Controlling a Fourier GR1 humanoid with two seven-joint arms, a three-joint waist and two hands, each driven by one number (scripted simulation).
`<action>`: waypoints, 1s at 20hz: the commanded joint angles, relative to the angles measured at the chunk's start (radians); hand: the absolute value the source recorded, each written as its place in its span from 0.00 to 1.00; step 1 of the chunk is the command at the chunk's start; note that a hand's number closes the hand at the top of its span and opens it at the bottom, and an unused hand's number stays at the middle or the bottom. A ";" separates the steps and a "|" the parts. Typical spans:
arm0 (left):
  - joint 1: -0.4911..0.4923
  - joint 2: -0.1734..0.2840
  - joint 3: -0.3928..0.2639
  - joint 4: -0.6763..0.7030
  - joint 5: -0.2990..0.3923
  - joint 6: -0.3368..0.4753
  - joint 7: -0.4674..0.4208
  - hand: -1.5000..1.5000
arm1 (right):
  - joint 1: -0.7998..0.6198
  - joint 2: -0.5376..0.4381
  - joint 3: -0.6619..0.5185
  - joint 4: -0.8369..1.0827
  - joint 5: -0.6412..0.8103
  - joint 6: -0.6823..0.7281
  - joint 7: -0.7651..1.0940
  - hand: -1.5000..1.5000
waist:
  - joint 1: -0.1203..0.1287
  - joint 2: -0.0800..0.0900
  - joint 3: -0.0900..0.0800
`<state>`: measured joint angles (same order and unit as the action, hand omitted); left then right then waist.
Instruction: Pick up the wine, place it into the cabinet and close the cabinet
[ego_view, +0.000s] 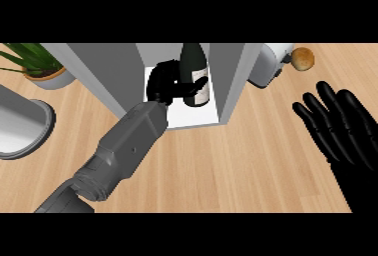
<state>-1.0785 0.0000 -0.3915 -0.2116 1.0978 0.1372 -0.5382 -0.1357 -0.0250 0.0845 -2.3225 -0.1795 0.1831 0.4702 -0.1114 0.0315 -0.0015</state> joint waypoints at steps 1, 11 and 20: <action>0.018 0.000 -0.019 -0.016 0.025 0.014 0.000 1.00 | 0.021 0.004 -0.004 0.008 -0.017 0.016 -0.035 0.00 | -0.011 0.000 0.001; 0.104 0.000 -0.143 -0.115 0.075 0.052 -0.014 1.00 | 0.000 0.010 0.009 0.050 0.008 0.020 -0.065 0.00 | -0.037 0.003 0.000; 0.084 0.000 -0.162 -0.149 0.197 0.133 -0.053 0.00 | -0.009 0.011 0.025 0.061 0.011 0.024 -0.062 0.00 | -0.053 0.008 0.000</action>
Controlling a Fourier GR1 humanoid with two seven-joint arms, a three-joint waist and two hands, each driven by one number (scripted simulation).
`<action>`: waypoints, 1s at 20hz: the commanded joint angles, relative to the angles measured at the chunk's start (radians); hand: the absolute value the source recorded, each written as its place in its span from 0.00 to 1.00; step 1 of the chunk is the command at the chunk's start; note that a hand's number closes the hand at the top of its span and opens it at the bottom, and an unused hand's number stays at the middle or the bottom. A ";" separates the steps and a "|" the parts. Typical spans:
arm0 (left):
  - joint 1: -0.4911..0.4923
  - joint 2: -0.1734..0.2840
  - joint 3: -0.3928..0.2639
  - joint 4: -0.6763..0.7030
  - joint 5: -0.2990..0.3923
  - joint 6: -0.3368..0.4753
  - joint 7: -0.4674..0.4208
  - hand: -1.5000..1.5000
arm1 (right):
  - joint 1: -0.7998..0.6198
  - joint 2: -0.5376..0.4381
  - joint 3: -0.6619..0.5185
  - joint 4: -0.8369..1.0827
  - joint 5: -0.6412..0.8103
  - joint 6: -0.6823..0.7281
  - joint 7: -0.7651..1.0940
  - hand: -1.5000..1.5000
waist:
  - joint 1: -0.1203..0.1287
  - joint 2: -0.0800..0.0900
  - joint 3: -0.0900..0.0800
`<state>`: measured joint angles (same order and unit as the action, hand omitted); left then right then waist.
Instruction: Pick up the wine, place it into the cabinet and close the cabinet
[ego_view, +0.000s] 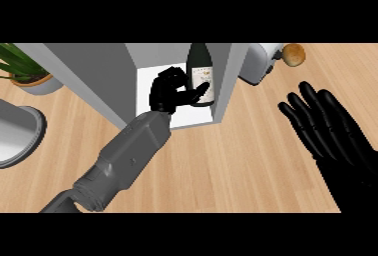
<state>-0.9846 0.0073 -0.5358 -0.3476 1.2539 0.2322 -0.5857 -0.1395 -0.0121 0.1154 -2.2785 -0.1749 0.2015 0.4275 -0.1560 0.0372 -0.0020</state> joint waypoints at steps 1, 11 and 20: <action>0.025 -0.007 -0.028 -0.051 0.068 0.054 -0.030 0.00 | -0.028 0.003 0.002 0.009 0.003 -0.011 0.020 0.00 | -0.005 -0.002 -0.001; -0.031 -0.007 -0.093 -0.022 0.113 0.129 -0.043 0.00 | -0.014 0.003 -0.012 -0.009 -0.005 -0.017 0.017 0.00 | 0.006 -0.004 0.000; -0.114 -0.007 -0.199 0.020 0.056 0.177 -0.051 0.00 | -0.005 -0.009 -0.021 -0.036 -0.036 -0.009 0.037 0.00 | 0.012 -0.004 0.001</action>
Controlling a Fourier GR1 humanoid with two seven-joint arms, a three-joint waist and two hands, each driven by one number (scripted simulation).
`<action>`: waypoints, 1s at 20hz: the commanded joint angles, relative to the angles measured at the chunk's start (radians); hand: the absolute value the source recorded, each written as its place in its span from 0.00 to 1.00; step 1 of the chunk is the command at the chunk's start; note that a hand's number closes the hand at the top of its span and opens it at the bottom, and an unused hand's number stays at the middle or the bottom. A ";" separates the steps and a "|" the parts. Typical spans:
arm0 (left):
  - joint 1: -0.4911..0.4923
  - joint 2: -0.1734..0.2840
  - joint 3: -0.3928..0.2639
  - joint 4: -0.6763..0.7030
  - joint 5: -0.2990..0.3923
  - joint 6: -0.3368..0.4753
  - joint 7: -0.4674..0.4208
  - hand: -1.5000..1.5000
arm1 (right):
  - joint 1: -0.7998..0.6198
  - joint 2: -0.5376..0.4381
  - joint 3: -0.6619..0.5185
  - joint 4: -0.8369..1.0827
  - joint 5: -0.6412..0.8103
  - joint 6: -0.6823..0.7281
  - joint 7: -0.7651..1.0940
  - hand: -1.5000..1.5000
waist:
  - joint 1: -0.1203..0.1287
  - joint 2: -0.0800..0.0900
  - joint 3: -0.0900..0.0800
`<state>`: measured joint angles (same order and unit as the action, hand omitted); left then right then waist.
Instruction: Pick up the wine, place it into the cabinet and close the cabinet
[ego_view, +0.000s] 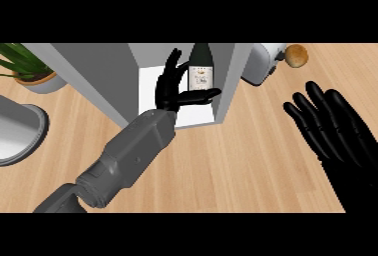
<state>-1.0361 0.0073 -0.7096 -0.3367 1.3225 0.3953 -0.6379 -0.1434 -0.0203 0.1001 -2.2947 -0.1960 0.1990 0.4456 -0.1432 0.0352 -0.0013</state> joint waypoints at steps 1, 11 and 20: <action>-0.047 -0.007 -0.047 -0.018 -0.018 -0.006 -0.014 0.00 | -0.007 0.002 -0.002 0.032 0.016 0.002 -0.018 0.00 | 0.004 0.002 0.000; -0.034 -0.007 -0.053 -0.044 0.038 -0.023 -0.104 0.00 | 0.034 0.006 0.004 0.006 0.014 0.001 -0.023 0.00 | 0.034 -0.007 0.000; 0.067 -0.007 -0.140 -0.132 0.082 -0.091 -0.126 0.00 | 0.039 0.019 0.042 -0.026 0.060 -0.041 0.018 0.00 | 0.062 -0.017 0.000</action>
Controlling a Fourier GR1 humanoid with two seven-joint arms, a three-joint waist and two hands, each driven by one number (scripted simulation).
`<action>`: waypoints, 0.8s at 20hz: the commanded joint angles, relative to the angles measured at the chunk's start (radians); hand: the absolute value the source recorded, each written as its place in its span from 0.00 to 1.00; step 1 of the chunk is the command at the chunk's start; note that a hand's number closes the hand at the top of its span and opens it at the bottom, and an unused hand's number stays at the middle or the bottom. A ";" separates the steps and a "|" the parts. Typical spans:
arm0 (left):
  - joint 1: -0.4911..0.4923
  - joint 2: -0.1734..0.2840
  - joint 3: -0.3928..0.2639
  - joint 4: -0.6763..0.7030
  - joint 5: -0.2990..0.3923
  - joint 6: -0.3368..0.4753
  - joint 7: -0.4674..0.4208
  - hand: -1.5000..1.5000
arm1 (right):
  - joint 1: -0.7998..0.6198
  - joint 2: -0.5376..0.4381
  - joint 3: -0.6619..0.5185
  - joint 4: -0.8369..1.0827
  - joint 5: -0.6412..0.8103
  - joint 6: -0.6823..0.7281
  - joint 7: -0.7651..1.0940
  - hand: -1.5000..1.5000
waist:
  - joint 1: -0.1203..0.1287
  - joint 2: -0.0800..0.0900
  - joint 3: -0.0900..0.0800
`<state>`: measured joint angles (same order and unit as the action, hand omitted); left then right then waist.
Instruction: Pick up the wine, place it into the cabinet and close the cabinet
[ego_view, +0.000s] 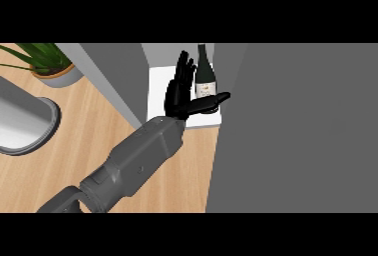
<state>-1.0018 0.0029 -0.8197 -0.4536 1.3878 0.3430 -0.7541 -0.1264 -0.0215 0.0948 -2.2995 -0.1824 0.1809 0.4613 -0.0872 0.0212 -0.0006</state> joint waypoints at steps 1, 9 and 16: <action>0.003 -0.003 -0.033 -0.028 0.016 -0.022 -0.008 0.00 | -0.009 -0.011 -0.015 -0.043 -0.020 -0.018 0.058 0.00 | 0.013 -0.006 0.000; 0.089 -0.003 -0.086 -0.115 0.000 -0.005 -0.065 0.00 | 0.078 0.013 0.046 -0.067 0.046 -0.020 0.015 0.00 | 0.048 -0.016 0.000; 0.114 -0.003 -0.074 -0.141 -0.079 0.001 -0.071 0.00 | -0.025 -0.015 -0.017 -0.073 0.015 -0.059 0.103 0.00 | 0.076 -0.021 0.000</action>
<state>-0.9317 0.0018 -0.8931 -0.5531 1.3563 0.3409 -0.8093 -0.1082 -0.0331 0.0825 -2.3512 -0.1758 0.1545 0.5107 -0.0303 0.0052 -0.0002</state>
